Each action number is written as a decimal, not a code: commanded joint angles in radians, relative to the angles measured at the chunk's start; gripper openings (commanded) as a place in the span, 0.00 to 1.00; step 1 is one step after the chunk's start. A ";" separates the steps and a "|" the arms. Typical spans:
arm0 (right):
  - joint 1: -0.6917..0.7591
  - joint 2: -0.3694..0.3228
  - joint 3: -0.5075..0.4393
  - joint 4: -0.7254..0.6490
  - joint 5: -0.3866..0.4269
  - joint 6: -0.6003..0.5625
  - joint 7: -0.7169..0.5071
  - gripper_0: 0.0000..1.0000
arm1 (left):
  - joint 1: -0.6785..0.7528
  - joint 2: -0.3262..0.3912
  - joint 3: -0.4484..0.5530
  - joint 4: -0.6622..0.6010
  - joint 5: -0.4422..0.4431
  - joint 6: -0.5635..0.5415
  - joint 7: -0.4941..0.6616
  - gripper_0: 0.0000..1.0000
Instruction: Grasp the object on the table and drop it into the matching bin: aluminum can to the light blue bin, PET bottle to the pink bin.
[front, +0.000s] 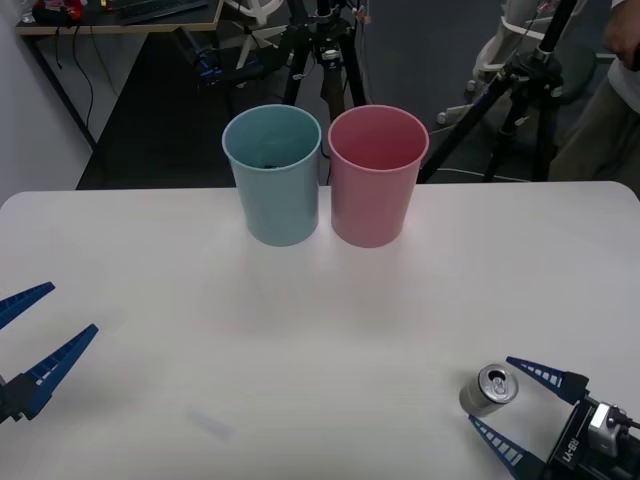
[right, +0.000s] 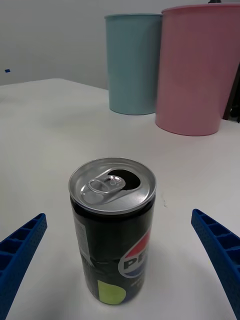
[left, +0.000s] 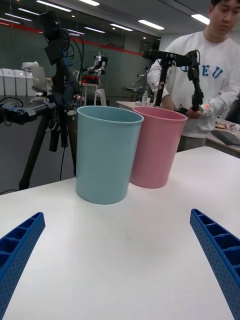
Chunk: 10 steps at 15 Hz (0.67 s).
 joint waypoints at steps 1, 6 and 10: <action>-0.014 0.010 0.041 0.001 0.001 0.016 0.005 1.00 | 0.000 0.000 0.000 0.000 0.000 0.000 0.000 1.00; -0.043 0.029 0.065 -0.001 0.013 0.046 0.014 1.00 | 0.000 0.000 0.000 0.000 0.000 0.000 0.000 1.00; -0.058 0.037 0.077 -0.001 0.013 0.081 0.020 1.00 | 0.000 0.000 0.000 0.000 0.000 0.000 0.000 1.00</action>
